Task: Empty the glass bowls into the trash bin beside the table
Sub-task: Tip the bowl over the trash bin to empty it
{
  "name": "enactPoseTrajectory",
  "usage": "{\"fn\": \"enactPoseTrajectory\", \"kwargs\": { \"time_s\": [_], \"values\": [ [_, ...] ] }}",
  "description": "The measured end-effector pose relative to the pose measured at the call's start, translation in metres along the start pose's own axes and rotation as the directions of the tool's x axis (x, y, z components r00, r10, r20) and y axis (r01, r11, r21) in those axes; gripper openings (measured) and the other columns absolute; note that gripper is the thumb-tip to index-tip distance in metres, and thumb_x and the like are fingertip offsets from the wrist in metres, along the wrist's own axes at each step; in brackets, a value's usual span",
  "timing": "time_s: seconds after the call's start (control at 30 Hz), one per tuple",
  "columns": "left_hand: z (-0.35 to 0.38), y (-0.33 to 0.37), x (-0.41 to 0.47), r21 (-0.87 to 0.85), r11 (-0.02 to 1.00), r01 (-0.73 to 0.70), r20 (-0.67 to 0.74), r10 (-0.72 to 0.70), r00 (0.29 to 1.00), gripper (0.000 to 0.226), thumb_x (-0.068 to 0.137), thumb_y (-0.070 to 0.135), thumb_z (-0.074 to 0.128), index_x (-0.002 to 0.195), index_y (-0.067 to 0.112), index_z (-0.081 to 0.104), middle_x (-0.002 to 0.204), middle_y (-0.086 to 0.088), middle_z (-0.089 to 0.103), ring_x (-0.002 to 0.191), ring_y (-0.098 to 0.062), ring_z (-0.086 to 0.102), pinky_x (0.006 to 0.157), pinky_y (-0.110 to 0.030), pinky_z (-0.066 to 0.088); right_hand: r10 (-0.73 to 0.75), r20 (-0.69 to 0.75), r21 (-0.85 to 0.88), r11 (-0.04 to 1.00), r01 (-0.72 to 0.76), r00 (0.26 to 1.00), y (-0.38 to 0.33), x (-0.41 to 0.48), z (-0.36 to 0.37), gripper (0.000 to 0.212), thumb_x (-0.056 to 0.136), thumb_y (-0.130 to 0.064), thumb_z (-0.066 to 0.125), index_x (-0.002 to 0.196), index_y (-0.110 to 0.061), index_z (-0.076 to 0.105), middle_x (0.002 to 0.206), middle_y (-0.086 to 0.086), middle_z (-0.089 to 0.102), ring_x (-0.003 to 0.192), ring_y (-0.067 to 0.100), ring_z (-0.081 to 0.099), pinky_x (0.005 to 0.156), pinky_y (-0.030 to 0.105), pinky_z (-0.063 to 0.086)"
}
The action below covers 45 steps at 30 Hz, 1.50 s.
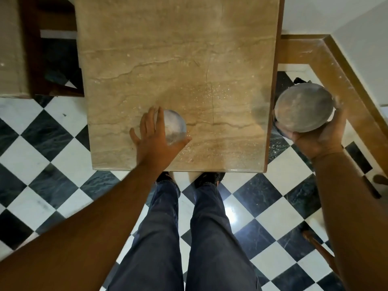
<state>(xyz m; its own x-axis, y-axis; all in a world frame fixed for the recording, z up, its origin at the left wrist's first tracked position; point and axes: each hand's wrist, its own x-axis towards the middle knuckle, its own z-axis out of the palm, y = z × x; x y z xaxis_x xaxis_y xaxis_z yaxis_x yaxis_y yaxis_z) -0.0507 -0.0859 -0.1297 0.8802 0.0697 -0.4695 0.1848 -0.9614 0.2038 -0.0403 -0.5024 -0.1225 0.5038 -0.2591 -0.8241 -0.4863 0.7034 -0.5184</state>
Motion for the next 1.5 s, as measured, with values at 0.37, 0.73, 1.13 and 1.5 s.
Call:
{"fn": "enactPoseTrajectory", "kwargs": {
  "time_s": [0.37,0.73,1.13,1.5],
  "values": [
    [-0.010,0.005,0.003,0.005,0.998,-0.063,0.049,0.062,0.997,0.124,0.075,0.059,0.088,0.172,0.028,0.018,0.172,-0.015,0.027,0.154,-0.041,0.032,0.114,-0.062,0.046,-0.043,0.071,-0.681,0.728,0.080,0.997,0.095,-0.028,0.076,0.023,0.109,-0.047,0.073,0.104,-0.027,0.082,0.124,0.014,0.082,0.128,0.043,0.074,0.098,0.050,0.069],
    [-0.039,-0.003,-0.003,-0.071,0.994,-0.079,0.009,0.079,0.997,0.134,0.070,0.060,0.091,0.173,0.028,0.011,0.170,-0.013,0.030,0.151,-0.041,0.034,0.115,-0.056,0.045,-0.234,-0.024,-0.822,0.558,0.114,0.972,0.124,-0.014,0.085,0.047,0.076,-0.064,0.094,0.104,-0.027,0.091,0.090,-0.008,0.088,0.088,0.012,0.085,0.075,0.035,0.072],
    [-0.071,0.087,-0.024,-0.348,0.859,-0.375,-0.103,0.363,0.926,0.137,0.067,0.062,0.093,0.173,0.029,0.012,0.167,-0.008,0.037,0.148,-0.033,0.040,0.116,-0.046,0.045,0.255,0.335,-0.280,0.946,-0.162,0.907,0.089,-0.081,0.128,0.083,0.099,-0.083,0.062,0.148,-0.016,0.074,0.142,0.014,0.079,0.128,0.030,0.079,0.097,0.046,0.068],
    [-0.055,0.134,-0.029,-0.492,0.682,-0.541,-0.028,0.609,0.792,0.144,0.064,0.071,0.092,0.173,0.024,0.011,0.168,-0.003,0.040,0.150,-0.024,0.042,0.123,-0.054,0.037,0.308,0.385,-0.070,0.950,-0.305,0.870,0.062,-0.082,0.068,0.093,0.089,-0.077,0.084,0.156,-0.014,0.067,0.158,0.024,0.064,0.140,0.046,0.065,0.095,0.061,0.066]
  ]
}}
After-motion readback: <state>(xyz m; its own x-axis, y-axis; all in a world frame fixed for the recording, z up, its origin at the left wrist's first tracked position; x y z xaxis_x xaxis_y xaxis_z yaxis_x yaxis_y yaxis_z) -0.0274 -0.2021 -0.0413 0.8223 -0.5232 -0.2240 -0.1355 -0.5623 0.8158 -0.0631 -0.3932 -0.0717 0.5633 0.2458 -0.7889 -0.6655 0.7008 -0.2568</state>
